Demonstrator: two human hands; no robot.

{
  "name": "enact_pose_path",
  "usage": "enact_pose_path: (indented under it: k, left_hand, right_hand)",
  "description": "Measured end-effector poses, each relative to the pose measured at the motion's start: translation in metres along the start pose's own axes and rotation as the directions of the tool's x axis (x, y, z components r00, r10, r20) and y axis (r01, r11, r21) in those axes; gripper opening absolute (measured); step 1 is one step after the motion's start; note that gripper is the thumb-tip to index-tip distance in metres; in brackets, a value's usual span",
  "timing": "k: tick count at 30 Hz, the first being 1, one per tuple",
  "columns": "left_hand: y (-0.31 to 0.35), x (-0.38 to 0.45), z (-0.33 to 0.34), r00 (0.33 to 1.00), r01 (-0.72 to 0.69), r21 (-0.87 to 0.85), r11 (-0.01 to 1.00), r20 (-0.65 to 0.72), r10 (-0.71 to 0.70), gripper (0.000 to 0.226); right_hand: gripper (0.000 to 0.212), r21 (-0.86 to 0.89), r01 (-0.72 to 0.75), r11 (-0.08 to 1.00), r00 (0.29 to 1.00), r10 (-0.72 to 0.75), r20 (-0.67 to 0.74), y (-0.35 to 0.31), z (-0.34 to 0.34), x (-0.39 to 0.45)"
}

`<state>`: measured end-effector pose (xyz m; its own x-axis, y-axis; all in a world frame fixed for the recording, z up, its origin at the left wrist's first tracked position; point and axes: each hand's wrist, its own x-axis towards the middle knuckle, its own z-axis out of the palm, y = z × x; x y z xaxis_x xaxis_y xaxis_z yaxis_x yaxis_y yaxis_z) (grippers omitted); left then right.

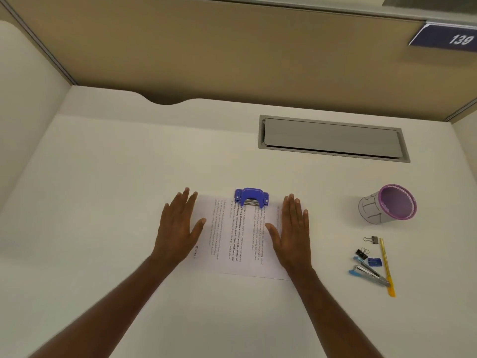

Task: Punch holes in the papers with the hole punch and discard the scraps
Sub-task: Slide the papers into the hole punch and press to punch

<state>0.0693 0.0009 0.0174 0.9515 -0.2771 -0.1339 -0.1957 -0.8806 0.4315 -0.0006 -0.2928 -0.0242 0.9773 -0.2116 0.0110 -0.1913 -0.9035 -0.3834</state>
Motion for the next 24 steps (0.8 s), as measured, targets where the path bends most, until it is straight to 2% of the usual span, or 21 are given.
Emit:
enact_pose_path:
  k: [3, 6, 8, 11, 14, 19, 24]
  left_hand:
    - [0.002, -0.023, -0.001, 0.998, -0.067, 0.037, 0.997, -0.005, 0.068, 0.065]
    - [0.011, -0.037, 0.006, 0.985, -0.174, 0.119, 0.978, 0.011, 0.174, 0.058]
    - [0.017, -0.039, 0.012, 0.981, -0.193, 0.154, 0.969, 0.042, 0.189, 0.053]
    - [0.024, -0.036, 0.016, 0.981, -0.153, 0.178, 0.972, 0.150, 0.126, 0.066]
    - [0.022, -0.030, 0.019, 0.974, -0.135, 0.236, 0.962, 0.210, 0.085, 0.073]
    - [0.019, -0.027, 0.020, 0.953, -0.159, 0.330, 0.931, 0.297, 0.058, 0.077]
    - [0.019, -0.029, 0.024, 0.947, -0.178, 0.373, 0.911, 0.317, 0.055, 0.075]
  right_hand:
    - [0.073, 0.159, -0.073, 0.985, 0.989, 0.092, -0.113, -0.003, -0.025, -0.003]
    - [0.056, 0.362, -0.243, 0.900, 0.934, 0.318, -0.163, 0.001, -0.052, -0.014]
    - [0.042, 0.433, -0.325, 0.841, 0.888, 0.428, -0.166, 0.007, -0.064, -0.024]
    - [0.035, 0.370, -0.463, 0.805, 0.852, 0.520, -0.064, 0.012, -0.068, -0.041]
    - [0.042, 0.326, -0.559, 0.762, 0.816, 0.576, 0.053, 0.007, -0.061, -0.057]
    - [0.054, 0.308, -0.617, 0.724, 0.775, 0.628, 0.076, -0.004, -0.054, -0.060]
    - [0.051, 0.345, -0.701, 0.624, 0.691, 0.715, 0.110, -0.010, -0.052, -0.047]
